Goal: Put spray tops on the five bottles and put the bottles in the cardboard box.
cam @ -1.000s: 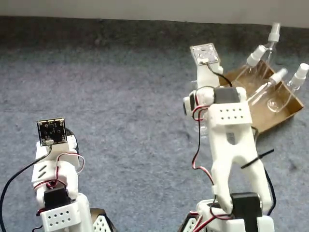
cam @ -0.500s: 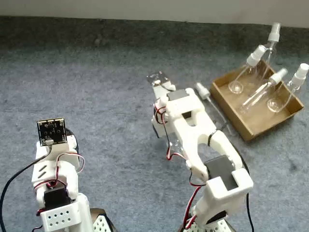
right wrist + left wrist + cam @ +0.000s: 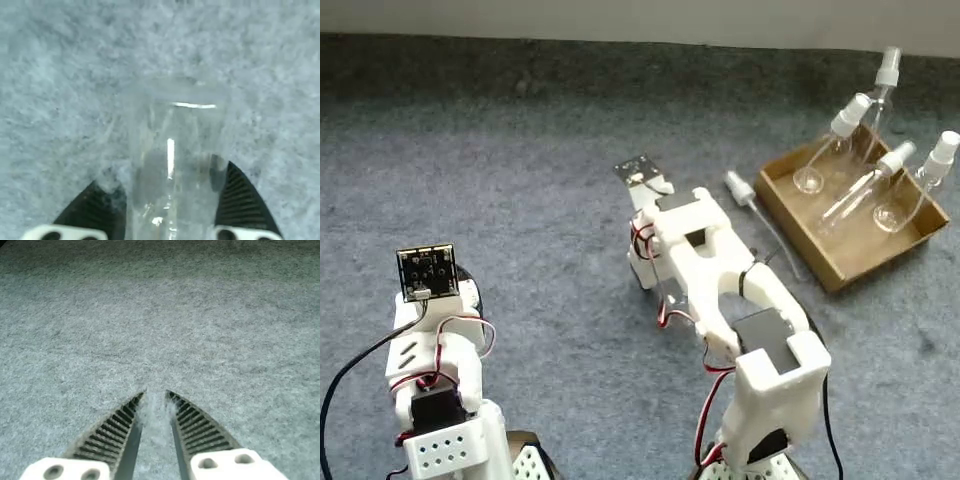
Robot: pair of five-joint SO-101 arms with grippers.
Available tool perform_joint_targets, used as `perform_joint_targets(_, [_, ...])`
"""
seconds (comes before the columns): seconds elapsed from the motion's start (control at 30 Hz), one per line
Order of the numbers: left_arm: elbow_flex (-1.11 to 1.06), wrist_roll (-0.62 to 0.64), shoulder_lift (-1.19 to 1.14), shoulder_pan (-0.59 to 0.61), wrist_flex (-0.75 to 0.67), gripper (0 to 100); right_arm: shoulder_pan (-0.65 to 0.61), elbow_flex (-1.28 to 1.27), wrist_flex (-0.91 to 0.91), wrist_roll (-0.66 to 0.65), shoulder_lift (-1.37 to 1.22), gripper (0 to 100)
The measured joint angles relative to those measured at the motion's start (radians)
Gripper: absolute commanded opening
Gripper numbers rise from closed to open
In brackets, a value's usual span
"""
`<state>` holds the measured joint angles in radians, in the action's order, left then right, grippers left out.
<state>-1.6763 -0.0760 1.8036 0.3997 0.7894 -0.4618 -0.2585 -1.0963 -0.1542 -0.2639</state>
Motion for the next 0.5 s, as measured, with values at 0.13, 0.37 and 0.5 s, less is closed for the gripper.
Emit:
perform_joint_targets(0.13, [0.0, 0.0, 0.0, 0.0, 0.0, 2, -0.005, 0.003, -0.041, -0.002, -0.002, 38.0])
perform_joint_targets(0.37, [0.0, 0.0, 0.0, 0.0, 0.0, 2, -0.003, 0.178, -0.304, -0.13, -0.003, 38.0])
perform_joint_targets(0.5, [0.0, 0.0, 0.0, 0.0, 0.0, 2, -0.003, 0.327, -0.486, -0.149, -0.003, 37.9])
